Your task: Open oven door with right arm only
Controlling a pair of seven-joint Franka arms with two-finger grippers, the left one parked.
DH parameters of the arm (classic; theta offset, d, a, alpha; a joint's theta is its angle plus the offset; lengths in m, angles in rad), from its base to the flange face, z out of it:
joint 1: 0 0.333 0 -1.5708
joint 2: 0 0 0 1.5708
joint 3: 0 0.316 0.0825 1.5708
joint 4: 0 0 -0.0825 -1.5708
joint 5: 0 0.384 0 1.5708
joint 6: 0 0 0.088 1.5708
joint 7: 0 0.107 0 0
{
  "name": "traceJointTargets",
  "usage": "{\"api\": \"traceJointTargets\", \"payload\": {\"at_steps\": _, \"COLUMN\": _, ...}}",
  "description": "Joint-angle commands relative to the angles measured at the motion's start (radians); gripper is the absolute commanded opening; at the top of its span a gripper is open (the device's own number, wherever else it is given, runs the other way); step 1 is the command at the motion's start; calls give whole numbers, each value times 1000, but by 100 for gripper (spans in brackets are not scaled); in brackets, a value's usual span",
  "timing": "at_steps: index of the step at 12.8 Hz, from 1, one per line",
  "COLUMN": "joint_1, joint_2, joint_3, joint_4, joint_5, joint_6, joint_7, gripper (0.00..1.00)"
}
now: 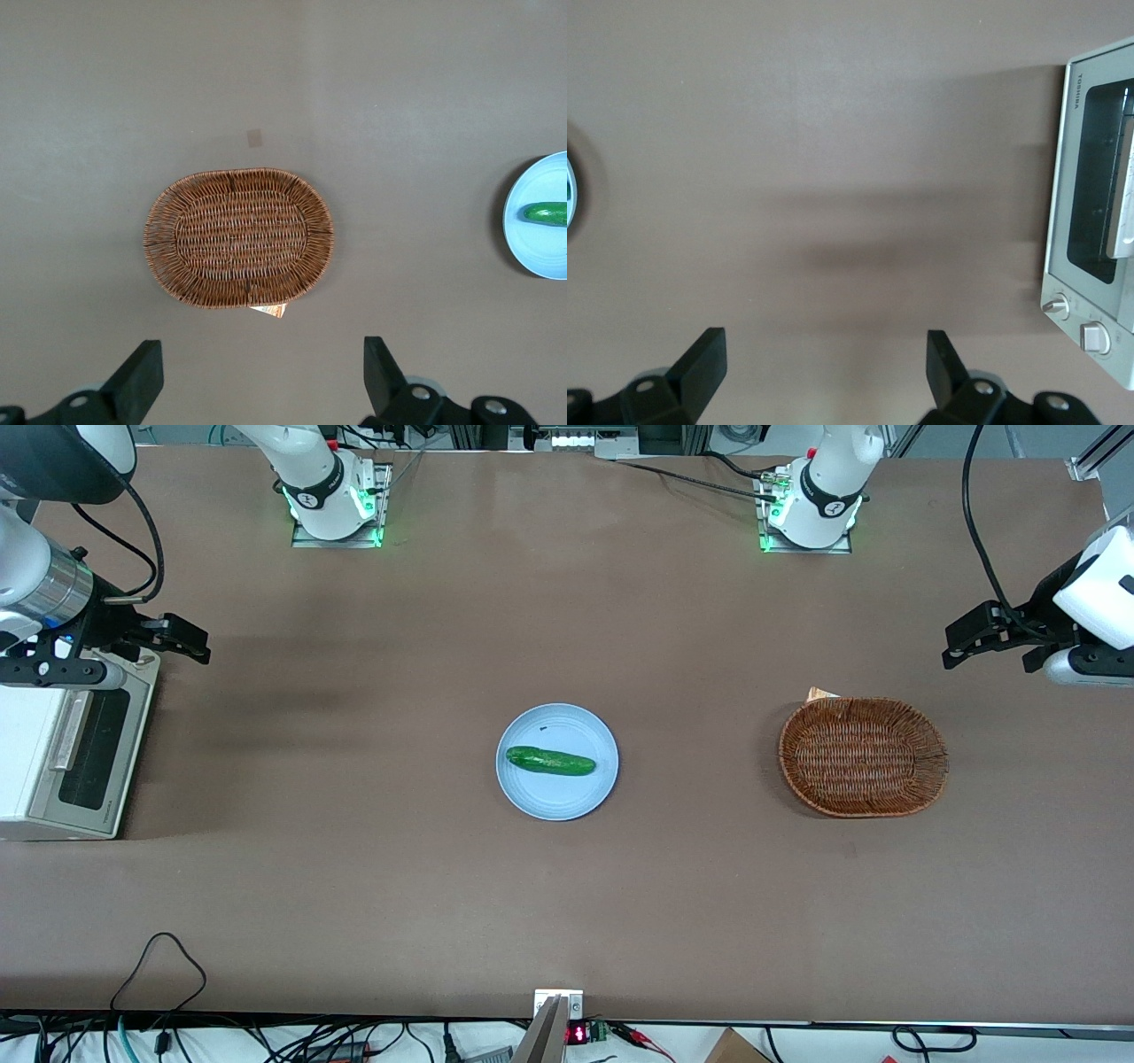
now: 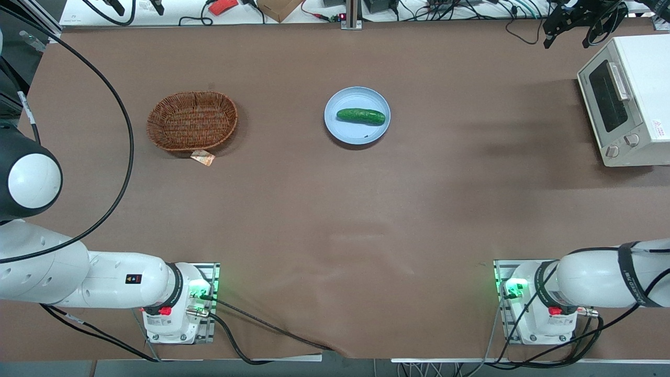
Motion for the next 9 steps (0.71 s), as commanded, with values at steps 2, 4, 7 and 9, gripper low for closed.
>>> {"api": "traceJointTargets", "payload": {"at_steps": 2, "joint_1": 1, "joint_2": 13, "joint_3": 0, "joint_4": 25, "joint_5": 5, "joint_6": -19, "joint_7": -13, "gripper": 100}}
{"api": "traceJointTargets", "payload": {"at_steps": 4, "joint_1": -2, "joint_2": 13, "joint_3": -2, "joint_4": 25, "joint_5": 5, "joint_6": -24, "joint_7": -10, "gripper": 100}}
{"api": "traceJointTargets", "payload": {"at_steps": 7, "joint_1": -2, "joint_2": 14, "joint_3": -6, "joint_4": 25, "joint_5": 3, "joint_6": -24, "joint_7": -16, "gripper": 100}}
{"api": "traceJointTargets", "payload": {"at_steps": 9, "joint_1": 1, "joint_2": 16, "joint_3": -3, "joint_4": 25, "joint_5": 3, "joint_6": -24, "joint_7": -7, "gripper": 100}}
